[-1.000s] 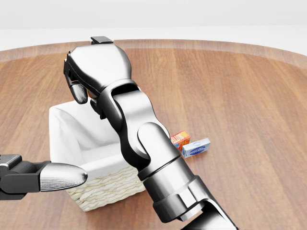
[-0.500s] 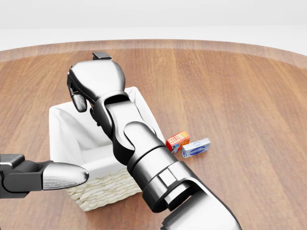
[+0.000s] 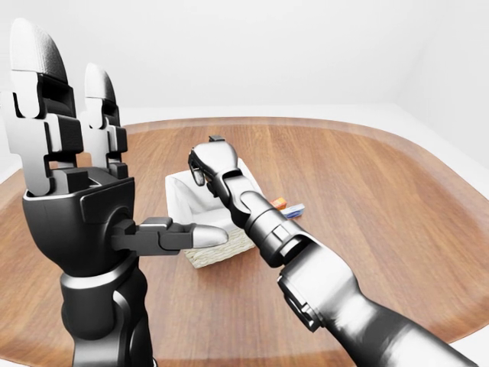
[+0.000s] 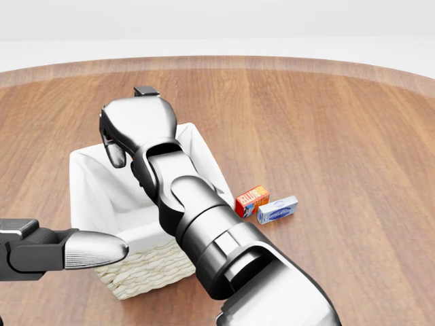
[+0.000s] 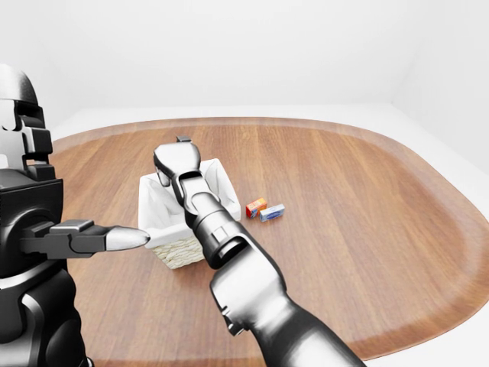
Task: Pick up the alphabet soup and put it in the basket.
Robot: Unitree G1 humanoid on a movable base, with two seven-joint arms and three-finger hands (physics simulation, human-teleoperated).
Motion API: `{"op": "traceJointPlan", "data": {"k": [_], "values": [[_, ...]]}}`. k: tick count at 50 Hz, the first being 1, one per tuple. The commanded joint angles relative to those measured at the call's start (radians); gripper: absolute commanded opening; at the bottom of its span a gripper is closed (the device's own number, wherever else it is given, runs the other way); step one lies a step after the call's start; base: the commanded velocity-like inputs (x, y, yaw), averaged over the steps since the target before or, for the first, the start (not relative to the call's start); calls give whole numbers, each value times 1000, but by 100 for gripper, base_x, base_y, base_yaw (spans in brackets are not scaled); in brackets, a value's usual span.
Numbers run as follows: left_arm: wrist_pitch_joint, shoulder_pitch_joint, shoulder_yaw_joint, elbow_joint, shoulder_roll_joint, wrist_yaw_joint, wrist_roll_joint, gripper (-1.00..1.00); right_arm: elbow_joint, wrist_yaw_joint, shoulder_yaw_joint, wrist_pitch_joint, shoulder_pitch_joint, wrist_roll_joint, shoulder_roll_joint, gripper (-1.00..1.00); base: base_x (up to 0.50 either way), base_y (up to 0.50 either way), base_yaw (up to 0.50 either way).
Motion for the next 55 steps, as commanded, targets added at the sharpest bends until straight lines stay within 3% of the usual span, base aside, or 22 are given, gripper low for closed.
{"op": "traceJointPlan", "data": {"k": [1,55], "values": [[0,4,-4,6,-2,-5,5,100,37,-36,3,4,-35,16,7,-95,0,0,0],[0,2,-4,0,-2,-4,0,100,83,-116,4,11,59,-67,49,-95,0,0,0]]}}
